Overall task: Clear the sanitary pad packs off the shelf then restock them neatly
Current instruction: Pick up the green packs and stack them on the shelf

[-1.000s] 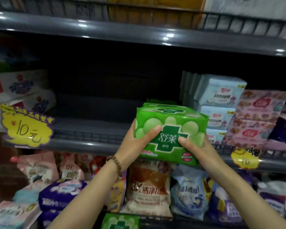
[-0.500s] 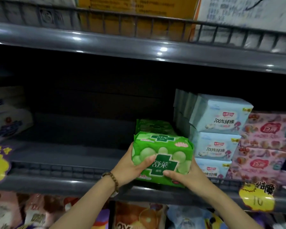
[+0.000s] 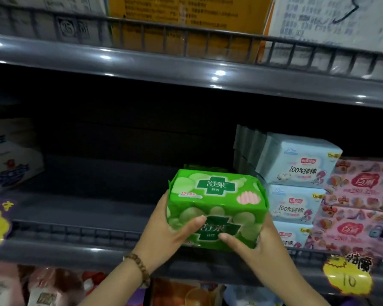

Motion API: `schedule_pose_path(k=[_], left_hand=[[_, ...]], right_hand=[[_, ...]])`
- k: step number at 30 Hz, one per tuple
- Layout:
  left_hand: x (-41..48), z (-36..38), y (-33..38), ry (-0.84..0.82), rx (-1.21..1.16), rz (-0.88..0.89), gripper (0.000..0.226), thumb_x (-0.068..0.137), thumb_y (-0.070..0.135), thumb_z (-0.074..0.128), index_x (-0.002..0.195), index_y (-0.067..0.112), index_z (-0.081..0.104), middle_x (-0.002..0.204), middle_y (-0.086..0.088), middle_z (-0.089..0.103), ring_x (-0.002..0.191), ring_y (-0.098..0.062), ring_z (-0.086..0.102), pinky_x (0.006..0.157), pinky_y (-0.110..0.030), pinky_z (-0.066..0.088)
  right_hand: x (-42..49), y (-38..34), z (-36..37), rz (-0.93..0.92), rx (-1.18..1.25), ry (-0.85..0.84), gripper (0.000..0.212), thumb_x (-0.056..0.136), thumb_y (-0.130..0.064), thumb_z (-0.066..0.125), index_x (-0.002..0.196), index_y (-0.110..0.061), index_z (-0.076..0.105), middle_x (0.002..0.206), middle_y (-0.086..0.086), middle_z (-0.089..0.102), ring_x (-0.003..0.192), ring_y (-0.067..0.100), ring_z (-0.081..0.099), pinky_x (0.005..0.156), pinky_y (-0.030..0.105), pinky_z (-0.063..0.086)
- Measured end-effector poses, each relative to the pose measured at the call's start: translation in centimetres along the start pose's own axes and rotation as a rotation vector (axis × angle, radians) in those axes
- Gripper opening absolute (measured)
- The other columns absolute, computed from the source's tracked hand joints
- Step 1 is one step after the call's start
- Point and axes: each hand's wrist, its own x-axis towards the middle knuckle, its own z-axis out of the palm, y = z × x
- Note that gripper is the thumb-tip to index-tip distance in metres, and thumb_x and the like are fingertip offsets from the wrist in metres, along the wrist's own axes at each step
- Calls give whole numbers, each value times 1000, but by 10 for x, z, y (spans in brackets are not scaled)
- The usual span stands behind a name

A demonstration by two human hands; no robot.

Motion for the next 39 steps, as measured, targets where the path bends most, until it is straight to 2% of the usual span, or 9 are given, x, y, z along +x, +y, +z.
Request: schedule_pose_path(k=[8,13,17,20,23,25,29,35,39], left_hand=[[81,-35,-22,140,-42,35,89,52,70,75,121,17,55,106,6,71,99,-11,67,78,-20,54],[137,-16,-47,20,21,-34,75,75,42,66,137,34,25,116,18,54,91,16,52,72,-1,45],[152,-16,-67,-83,92,91,109,68,36,78,137,57,-4,140,18,37,117,17,44,92,-8,42],[151,-27,-66,-53,386,166,105,61,58,75,124,76,-7,150,23,16,128,7,31,96,-18,39],[149,-29,-66,-77,586,178,97,61,62,67,126,75,-3,151,19,11,129,-11,39,98,-37,47],[156,-28,-69,-77,634,180,96,64,58,71,133,68,3,146,11,22,123,-18,47,94,-43,50],[177,-24,-75,-37,657,240,97,69,44,77,137,55,9,145,0,26,122,-23,48,93,-33,47],[193,-27,-90,-47,536,263,93,68,35,79,137,49,18,128,11,26,107,-8,48,86,-18,50],[192,-21,-96,-107,571,191,74,82,45,62,138,53,14,144,9,23,121,-2,36,94,-12,36]], right_hand=[[92,-15,29,-139,-107,45,76,73,-42,76,135,-33,34,124,-21,52,113,-11,49,96,8,40],[138,22,30,-25,-68,86,91,81,-29,73,148,-33,12,128,-13,52,115,1,51,96,16,41],[146,40,27,21,-105,101,91,85,-23,69,134,-57,0,143,-12,35,132,3,35,98,12,28],[136,32,28,-116,-274,132,91,85,-30,68,127,-69,-4,157,-19,-8,130,-15,-2,104,5,8],[118,27,29,-227,-537,-28,57,86,-70,33,139,-64,12,145,-33,-33,135,-7,-30,103,8,-10],[113,30,29,-187,-722,-193,71,77,-79,-1,142,-58,18,139,-36,-40,132,0,-42,105,19,-16],[130,19,25,103,-670,-332,82,71,-76,-2,145,-51,21,143,-35,-34,137,5,-36,118,32,0],[150,20,33,225,-632,-429,61,88,-70,11,147,-52,13,145,-32,-34,144,19,-25,118,39,-3],[168,36,36,295,-611,-433,62,89,-71,10,147,-52,8,151,-25,-28,144,21,-25,117,42,-7]])
